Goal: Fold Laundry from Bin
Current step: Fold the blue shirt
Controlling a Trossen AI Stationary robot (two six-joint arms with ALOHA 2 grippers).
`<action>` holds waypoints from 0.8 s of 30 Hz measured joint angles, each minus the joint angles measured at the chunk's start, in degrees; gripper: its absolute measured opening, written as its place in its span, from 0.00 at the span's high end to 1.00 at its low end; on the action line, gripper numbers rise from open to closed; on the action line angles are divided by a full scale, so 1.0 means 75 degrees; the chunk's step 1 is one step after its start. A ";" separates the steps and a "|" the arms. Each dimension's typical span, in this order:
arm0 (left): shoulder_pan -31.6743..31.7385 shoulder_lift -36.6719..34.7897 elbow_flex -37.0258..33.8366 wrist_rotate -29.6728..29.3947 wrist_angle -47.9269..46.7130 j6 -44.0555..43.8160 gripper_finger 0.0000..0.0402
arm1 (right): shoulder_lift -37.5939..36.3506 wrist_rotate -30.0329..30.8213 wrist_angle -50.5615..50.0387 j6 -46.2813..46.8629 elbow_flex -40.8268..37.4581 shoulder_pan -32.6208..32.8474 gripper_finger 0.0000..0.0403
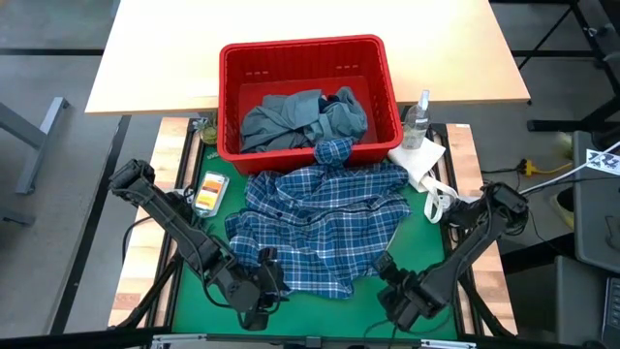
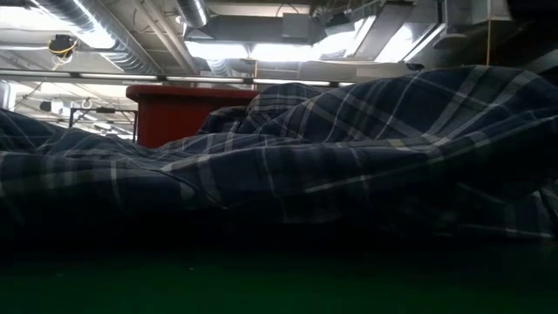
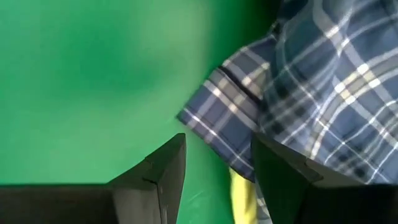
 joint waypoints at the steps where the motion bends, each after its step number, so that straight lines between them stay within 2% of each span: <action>1: -0.0003 0.0000 0.0000 0.0000 0.0000 0.0000 0.75 | 0.0000 -0.0013 0.0052 -0.0035 -0.0063 -0.0060 0.55; 6: -0.0003 0.0000 0.0000 -0.0006 0.0027 0.0003 0.75 | -0.0015 -0.0395 0.0431 -0.0201 -0.0580 -0.0270 0.55; 10: -0.0003 0.0000 0.0000 -0.0006 0.0032 0.0060 0.75 | -0.0019 -0.0613 0.1393 -0.0175 -0.1188 -0.0281 0.55; 19: 0.0000 0.0000 0.0000 -0.0012 0.0035 0.0065 0.75 | -0.0023 -0.0279 0.2642 -0.0182 -0.2017 -0.0613 0.55; 24: 0.0000 0.0000 0.0000 -0.0012 0.0035 0.0067 0.75 | -0.0082 -0.1373 0.3346 -0.0603 -0.2531 -0.1134 0.56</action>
